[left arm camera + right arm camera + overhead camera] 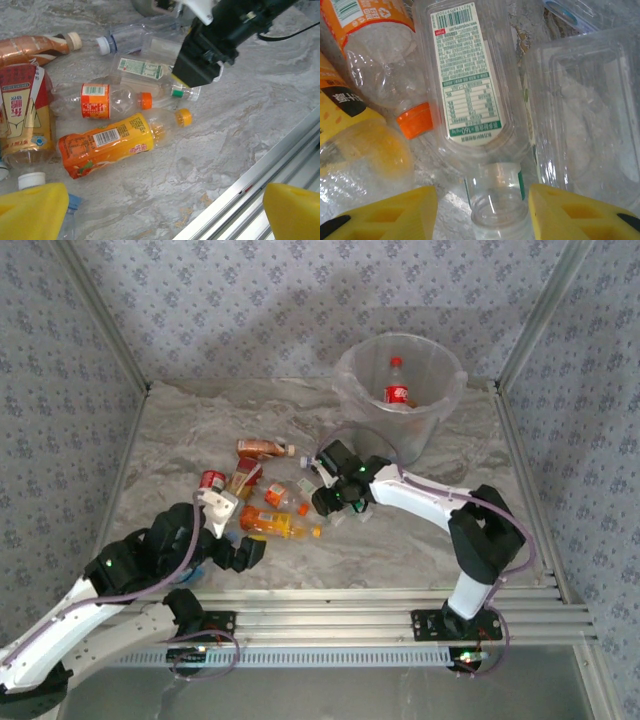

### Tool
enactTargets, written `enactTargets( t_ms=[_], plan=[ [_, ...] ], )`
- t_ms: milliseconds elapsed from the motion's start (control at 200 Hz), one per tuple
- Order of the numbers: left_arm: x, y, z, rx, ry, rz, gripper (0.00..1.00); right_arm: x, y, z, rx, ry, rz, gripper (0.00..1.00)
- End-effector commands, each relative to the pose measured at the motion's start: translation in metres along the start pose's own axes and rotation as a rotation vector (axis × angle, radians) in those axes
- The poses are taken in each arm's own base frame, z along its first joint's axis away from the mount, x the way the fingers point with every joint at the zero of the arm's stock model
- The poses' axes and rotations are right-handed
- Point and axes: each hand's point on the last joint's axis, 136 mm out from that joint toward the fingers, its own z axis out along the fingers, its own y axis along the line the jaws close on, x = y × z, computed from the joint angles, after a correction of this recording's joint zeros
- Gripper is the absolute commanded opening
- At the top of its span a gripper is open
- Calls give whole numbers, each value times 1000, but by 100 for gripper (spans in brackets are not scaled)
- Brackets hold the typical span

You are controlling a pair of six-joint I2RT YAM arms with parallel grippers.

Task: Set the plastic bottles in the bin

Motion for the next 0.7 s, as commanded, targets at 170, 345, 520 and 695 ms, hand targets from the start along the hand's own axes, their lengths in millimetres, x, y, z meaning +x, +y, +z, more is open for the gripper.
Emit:
enactTargets(
  t_ms=[170, 345, 520, 695],
  plan=[
    [-8, -10, -5, 59, -51, 17, 100, 3, -7, 9, 86, 64, -69, 54],
    [-8, -10, -4, 60, -50, 17, 100, 14, -2, 15, 81, 111, -86, 54],
    [-9, -11, -5, 70, -58, 15, 100, 22, -2, 23, 89, 148, -89, 54],
    [-11, -10, -9, 73, -78, 9, 100, 31, -4, 32, 103, 178, -91, 55]
  ],
)
